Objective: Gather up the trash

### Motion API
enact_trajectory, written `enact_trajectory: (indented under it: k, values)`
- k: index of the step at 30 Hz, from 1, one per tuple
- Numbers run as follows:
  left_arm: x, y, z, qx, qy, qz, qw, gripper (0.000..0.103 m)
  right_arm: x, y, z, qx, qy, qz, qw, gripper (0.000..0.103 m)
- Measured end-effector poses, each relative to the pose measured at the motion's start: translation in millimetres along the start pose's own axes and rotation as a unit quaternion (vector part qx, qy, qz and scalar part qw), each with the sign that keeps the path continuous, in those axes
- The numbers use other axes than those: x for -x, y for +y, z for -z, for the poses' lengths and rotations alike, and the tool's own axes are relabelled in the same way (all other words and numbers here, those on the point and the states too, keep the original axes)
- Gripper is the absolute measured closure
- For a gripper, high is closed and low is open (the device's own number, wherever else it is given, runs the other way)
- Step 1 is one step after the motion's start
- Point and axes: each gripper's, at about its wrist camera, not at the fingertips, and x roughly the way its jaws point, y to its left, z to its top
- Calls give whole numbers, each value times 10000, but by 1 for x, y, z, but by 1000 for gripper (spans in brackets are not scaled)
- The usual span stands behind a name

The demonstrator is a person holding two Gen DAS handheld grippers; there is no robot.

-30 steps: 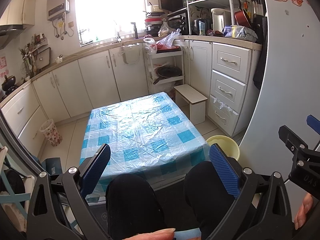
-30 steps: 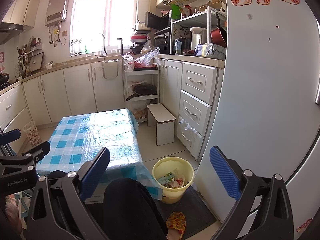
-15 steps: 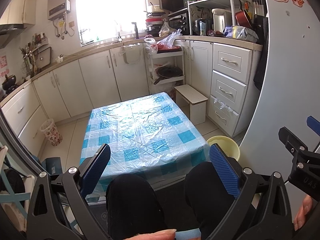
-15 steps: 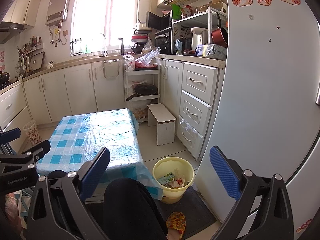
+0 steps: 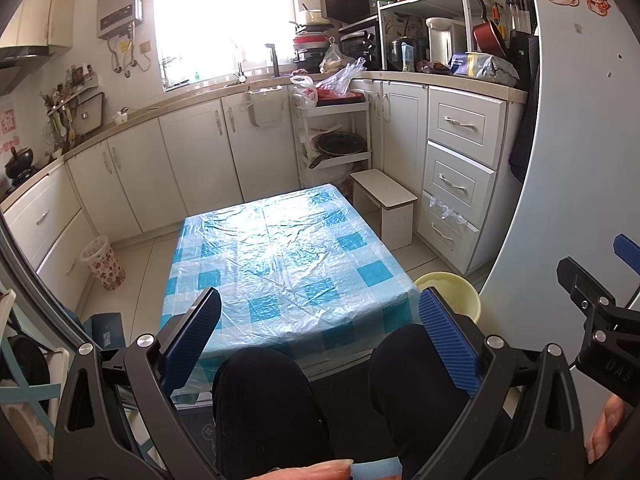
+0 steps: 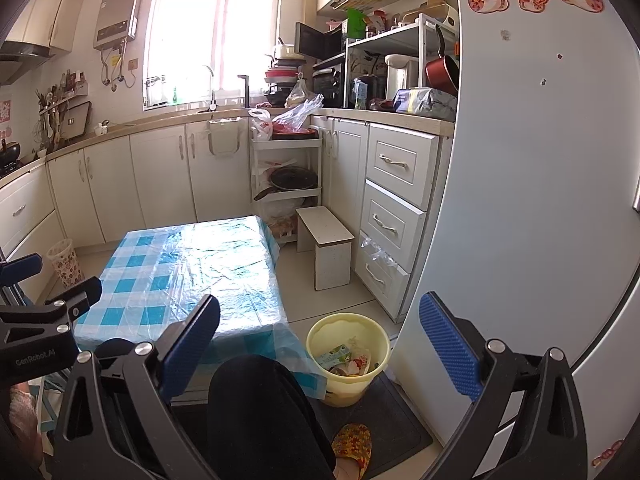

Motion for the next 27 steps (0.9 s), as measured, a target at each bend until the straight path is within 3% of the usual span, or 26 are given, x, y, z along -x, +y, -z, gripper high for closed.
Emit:
enact_trajectory:
  k: [27]
  values:
    - [-2,1,0,57,12,-20,10000,8,-2,3,2,30,21,-43,10000,7]
